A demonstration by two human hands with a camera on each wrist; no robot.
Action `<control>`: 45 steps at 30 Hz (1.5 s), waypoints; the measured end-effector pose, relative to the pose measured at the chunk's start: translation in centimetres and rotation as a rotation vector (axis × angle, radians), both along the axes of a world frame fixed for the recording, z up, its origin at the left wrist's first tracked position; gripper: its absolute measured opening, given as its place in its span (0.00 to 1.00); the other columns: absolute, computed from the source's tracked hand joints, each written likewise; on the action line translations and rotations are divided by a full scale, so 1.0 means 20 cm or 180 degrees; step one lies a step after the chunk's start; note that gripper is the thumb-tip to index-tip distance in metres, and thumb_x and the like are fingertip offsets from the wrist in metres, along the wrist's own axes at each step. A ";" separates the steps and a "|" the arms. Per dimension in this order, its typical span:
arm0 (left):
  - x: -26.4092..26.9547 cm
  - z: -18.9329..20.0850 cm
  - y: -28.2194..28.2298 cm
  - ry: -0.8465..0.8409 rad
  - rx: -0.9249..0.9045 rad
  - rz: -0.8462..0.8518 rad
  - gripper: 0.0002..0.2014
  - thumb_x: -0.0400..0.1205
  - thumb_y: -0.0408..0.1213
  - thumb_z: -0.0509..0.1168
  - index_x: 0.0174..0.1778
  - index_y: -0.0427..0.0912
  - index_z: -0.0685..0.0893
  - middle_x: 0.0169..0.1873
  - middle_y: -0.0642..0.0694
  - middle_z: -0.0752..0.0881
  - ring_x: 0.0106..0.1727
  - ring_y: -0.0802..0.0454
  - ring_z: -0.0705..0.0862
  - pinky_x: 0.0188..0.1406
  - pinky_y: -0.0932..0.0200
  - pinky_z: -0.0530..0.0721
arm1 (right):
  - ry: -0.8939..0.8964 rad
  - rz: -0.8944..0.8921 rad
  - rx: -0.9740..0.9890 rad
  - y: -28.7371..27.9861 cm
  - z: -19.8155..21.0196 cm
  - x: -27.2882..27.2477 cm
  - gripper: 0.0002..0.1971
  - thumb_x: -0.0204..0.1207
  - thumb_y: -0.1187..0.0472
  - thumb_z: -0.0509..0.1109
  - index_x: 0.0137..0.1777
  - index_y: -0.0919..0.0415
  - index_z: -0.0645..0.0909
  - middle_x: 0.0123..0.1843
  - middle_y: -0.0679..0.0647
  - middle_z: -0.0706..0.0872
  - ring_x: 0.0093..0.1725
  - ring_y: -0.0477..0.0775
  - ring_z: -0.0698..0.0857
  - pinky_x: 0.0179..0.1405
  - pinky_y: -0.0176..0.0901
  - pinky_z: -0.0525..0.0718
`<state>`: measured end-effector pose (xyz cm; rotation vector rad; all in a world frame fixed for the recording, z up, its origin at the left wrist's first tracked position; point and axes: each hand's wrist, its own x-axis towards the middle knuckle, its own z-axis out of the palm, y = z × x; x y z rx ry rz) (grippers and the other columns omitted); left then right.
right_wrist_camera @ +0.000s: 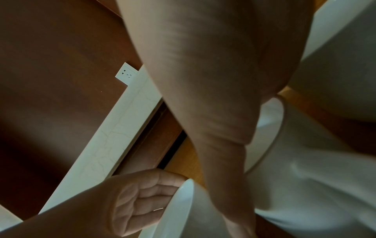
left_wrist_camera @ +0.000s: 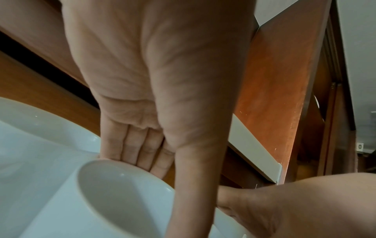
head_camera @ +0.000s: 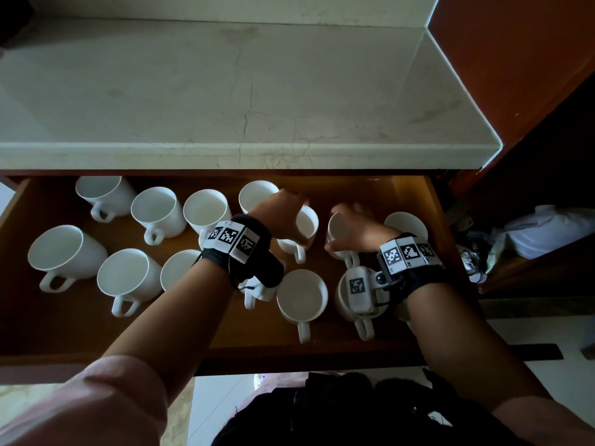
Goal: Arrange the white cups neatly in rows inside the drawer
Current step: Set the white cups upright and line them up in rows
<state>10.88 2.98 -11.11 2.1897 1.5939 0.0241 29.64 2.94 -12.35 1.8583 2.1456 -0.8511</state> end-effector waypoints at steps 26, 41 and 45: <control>-0.02 0.03 0.00 0.0176 -0.0159 -0.0293 0.35 0.61 0.53 0.81 0.63 0.45 0.82 0.53 0.48 0.87 0.55 0.50 0.85 0.53 0.50 0.85 | 0.0054 0.0033 0.0000 0.00 0.00 0.01 0.42 0.66 0.43 0.77 0.76 0.48 0.60 0.72 0.58 0.62 0.75 0.63 0.61 0.66 0.54 0.68; -0.02 0.03 0.00 0.0265 -0.0144 -0.0353 0.32 0.60 0.57 0.79 0.58 0.46 0.84 0.48 0.49 0.88 0.51 0.51 0.86 0.51 0.51 0.86 | 0.0099 0.0053 0.0003 0.00 -0.01 0.02 0.40 0.67 0.44 0.77 0.75 0.48 0.61 0.71 0.57 0.62 0.74 0.62 0.62 0.63 0.52 0.68; -0.02 0.03 0.00 0.0345 -0.0081 -0.0472 0.40 0.61 0.60 0.78 0.67 0.43 0.81 0.55 0.46 0.88 0.58 0.48 0.85 0.56 0.49 0.85 | 0.0104 0.0052 0.0011 0.00 -0.01 0.01 0.40 0.67 0.44 0.77 0.75 0.49 0.61 0.71 0.57 0.63 0.74 0.63 0.62 0.64 0.52 0.68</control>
